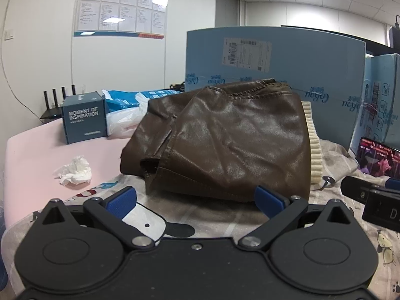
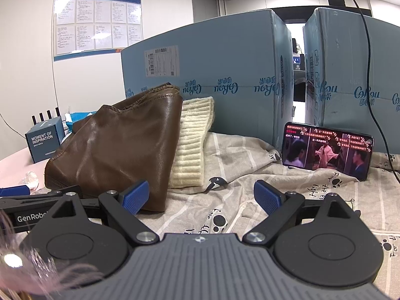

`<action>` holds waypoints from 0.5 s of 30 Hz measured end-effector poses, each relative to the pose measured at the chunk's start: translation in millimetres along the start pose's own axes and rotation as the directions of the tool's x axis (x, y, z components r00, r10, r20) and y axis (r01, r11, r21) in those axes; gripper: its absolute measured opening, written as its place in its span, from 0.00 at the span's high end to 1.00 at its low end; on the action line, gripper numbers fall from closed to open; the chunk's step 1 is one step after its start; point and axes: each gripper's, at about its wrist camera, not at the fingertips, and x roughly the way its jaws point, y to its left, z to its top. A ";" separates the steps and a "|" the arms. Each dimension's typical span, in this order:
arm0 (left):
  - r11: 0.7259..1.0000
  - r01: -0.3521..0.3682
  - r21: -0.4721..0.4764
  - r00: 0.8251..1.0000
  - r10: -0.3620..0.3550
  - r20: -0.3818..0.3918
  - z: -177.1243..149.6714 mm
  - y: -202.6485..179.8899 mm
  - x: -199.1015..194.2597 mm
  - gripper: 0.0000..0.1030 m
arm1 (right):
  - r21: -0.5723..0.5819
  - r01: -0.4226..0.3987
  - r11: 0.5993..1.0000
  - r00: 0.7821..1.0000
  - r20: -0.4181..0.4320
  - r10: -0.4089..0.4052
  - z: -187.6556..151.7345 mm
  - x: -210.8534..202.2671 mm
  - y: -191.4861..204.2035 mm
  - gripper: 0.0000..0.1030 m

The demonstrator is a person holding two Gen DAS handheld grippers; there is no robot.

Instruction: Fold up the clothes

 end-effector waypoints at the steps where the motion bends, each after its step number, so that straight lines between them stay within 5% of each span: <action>1: 1.000 -0.003 0.003 1.000 0.003 0.003 0.0 -0.4 -0.3 0.00 | 0.000 0.000 1.000 1.000 0.000 0.000 -0.1 -0.1 -0.1 0.12; 15: 1.000 -0.023 0.009 0.999 0.023 0.031 0.9 -2.2 -4.3 0.00 | 0.002 0.000 1.000 1.000 0.018 0.000 1.1 -3.3 -0.4 0.12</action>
